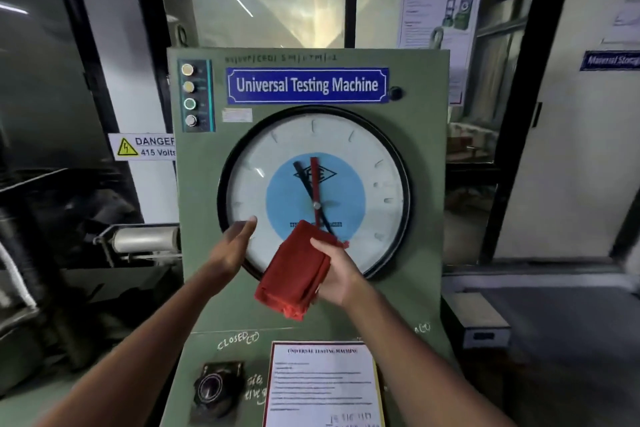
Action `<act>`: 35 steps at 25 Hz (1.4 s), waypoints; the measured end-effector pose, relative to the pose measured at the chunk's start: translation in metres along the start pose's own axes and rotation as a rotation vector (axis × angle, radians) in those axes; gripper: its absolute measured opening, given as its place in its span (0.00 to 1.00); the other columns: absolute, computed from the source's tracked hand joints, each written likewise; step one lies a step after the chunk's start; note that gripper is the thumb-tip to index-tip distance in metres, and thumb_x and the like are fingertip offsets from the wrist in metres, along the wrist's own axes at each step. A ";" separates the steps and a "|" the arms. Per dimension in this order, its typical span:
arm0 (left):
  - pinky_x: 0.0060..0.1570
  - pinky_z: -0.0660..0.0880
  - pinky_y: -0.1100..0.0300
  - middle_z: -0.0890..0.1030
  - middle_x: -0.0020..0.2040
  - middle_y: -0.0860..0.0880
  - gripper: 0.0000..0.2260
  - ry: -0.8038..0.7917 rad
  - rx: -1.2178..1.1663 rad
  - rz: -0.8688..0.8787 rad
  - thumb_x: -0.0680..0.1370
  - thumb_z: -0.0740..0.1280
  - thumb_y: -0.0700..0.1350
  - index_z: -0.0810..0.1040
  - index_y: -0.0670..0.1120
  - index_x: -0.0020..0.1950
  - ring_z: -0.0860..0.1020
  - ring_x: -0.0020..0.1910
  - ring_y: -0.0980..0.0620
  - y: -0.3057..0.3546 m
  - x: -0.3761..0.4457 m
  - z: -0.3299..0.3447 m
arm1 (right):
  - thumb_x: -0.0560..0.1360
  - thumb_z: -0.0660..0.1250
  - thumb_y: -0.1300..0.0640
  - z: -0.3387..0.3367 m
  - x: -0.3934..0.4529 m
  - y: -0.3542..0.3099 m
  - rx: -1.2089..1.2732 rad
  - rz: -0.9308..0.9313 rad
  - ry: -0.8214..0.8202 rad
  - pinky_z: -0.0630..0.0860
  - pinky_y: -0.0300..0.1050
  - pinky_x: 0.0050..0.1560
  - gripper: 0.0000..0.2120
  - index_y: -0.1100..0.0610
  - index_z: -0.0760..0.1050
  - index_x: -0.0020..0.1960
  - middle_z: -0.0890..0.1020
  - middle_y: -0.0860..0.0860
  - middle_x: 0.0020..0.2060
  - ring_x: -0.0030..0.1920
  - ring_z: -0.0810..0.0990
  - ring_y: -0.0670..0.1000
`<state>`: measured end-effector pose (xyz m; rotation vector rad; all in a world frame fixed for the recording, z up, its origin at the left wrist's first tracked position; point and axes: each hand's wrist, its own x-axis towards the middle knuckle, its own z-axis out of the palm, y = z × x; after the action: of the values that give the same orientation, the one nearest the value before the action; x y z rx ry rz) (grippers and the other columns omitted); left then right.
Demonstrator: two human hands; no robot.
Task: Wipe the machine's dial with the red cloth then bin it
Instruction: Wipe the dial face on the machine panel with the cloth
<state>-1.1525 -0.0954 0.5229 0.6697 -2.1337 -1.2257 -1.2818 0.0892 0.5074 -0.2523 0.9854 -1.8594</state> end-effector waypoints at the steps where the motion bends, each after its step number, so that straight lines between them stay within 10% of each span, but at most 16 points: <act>1: 0.60 0.67 0.61 0.79 0.63 0.57 0.36 0.017 0.040 0.028 0.73 0.55 0.76 0.77 0.53 0.69 0.72 0.64 0.54 0.004 0.010 0.000 | 0.83 0.65 0.55 -0.001 0.006 -0.009 0.015 -0.010 0.016 0.76 0.56 0.66 0.17 0.62 0.79 0.68 0.86 0.60 0.58 0.56 0.84 0.59; 9: 0.79 0.54 0.43 0.58 0.85 0.49 0.40 0.151 0.658 0.300 0.78 0.47 0.73 0.58 0.52 0.84 0.58 0.82 0.45 0.020 0.134 -0.030 | 0.86 0.58 0.49 0.026 0.088 -0.097 -0.104 -0.488 0.430 0.78 0.54 0.56 0.14 0.53 0.74 0.68 0.84 0.58 0.57 0.53 0.86 0.55; 13: 0.82 0.47 0.45 0.46 0.86 0.51 0.41 0.151 0.689 0.412 0.78 0.46 0.72 0.47 0.52 0.86 0.49 0.85 0.48 0.029 0.207 -0.050 | 0.86 0.55 0.51 0.020 0.146 -0.140 -0.592 -1.000 0.804 0.65 0.56 0.78 0.29 0.56 0.53 0.85 0.63 0.56 0.82 0.80 0.66 0.59; 16: 0.82 0.44 0.46 0.42 0.86 0.52 0.39 0.140 0.777 0.533 0.79 0.45 0.70 0.43 0.52 0.86 0.44 0.85 0.50 0.037 0.249 -0.057 | 0.86 0.53 0.43 -0.012 0.186 -0.143 -1.275 -0.959 1.063 0.54 0.65 0.81 0.35 0.56 0.44 0.86 0.50 0.56 0.85 0.85 0.51 0.57; 26: 0.82 0.44 0.53 0.45 0.86 0.53 0.38 0.118 0.821 0.811 0.82 0.49 0.67 0.40 0.52 0.86 0.47 0.85 0.55 0.012 0.300 -0.054 | 0.83 0.49 0.30 -0.135 0.201 -0.193 -2.299 -1.250 0.849 0.52 0.67 0.82 0.40 0.51 0.45 0.86 0.50 0.54 0.85 0.84 0.57 0.55; 35: 0.82 0.48 0.47 0.45 0.86 0.56 0.35 0.124 0.835 0.696 0.83 0.47 0.68 0.39 0.57 0.85 0.48 0.85 0.54 -0.006 0.283 -0.065 | 0.85 0.42 0.41 -0.007 0.259 -0.164 -1.354 -1.163 1.360 0.56 0.64 0.80 0.32 0.50 0.46 0.86 0.53 0.52 0.85 0.84 0.54 0.52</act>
<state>-1.3051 -0.3262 0.6104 0.2398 -2.4158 0.0935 -1.5244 -0.0913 0.5596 -0.3651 3.5915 -1.7572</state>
